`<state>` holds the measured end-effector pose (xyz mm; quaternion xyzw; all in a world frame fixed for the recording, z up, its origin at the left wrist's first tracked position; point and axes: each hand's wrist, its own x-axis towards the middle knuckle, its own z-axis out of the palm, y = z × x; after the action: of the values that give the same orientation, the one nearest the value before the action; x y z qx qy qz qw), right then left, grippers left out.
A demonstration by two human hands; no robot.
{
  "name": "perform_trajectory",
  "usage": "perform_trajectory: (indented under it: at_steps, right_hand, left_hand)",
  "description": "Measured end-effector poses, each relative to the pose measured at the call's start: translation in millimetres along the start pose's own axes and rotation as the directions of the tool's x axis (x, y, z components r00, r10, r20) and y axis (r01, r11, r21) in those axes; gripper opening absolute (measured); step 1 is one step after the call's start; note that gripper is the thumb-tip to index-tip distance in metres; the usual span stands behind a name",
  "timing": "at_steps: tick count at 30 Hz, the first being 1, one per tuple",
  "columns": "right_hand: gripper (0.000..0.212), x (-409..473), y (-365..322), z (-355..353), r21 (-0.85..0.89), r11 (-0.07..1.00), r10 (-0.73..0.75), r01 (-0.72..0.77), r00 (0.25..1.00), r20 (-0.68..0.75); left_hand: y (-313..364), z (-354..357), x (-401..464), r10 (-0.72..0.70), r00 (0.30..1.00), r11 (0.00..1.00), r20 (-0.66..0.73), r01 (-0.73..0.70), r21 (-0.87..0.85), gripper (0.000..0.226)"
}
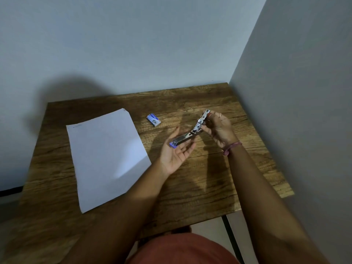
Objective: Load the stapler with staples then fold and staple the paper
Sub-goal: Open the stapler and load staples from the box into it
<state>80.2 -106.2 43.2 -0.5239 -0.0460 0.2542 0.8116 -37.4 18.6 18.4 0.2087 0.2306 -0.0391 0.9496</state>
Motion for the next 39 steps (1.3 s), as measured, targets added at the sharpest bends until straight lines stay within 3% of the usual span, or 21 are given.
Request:
perform_trajectory:
  at_steps: [4, 9, 13, 18, 25, 30, 39]
  right_hand:
    - [0.014, -1.4, -0.1, 2.2, -0.074, 0.996, 0.053, -0.046, 0.995, 0.083]
    - [0.013, -1.8, 1.7, 6.4, -0.106, 0.994, 0.02, -0.013, 0.998, 0.062]
    - [0.023, -1.6, 4.3, 8.2, -0.233, 0.969, -0.08, 0.083, 0.997, 0.021]
    - [0.024, -2.1, 11.7, 3.9, -0.543, 0.819, -0.21, 0.185, 0.978, 0.017]
    - [0.016, 5.8, 15.1, 3.9, -0.762, 0.597, -0.304, 0.25, 0.95, 0.074]
    - [0.014, 8.6, 9.7, 3.8, -0.857, 0.428, -0.336, 0.288, 0.931, 0.145]
    - [0.009, 17.7, 5.5, 7.8, -0.92, 0.326, -0.22, 0.217, 0.964, 0.149]
  left_hand:
    - [3.3, 5.1, 8.3, -0.123, 0.99, 0.992, 0.07, 0.123, 0.0, 0.037]
    - [4.0, 9.5, 17.5, -0.092, 0.996, 0.996, 0.02, 0.092, 0.023, 0.024]
    - [4.9, 11.5, 19.8, -0.044, 0.997, 0.998, -0.056, 0.046, 0.041, 0.016]
    - [7.8, 7.4, 18.4, 0.003, 0.992, 0.998, -0.128, 0.006, 0.065, 0.015]
    - [6.2, 7.2, 21.3, 0.035, 0.99, 0.996, -0.14, -0.024, 0.081, 0.015]
    - [6.4, 6.3, 23.7, 0.025, 0.989, 0.997, -0.144, -0.015, 0.07, 0.021]
    - [8.2, 4.8, 28.2, 0.021, 0.982, 0.995, -0.187, -0.002, 0.102, 0.012]
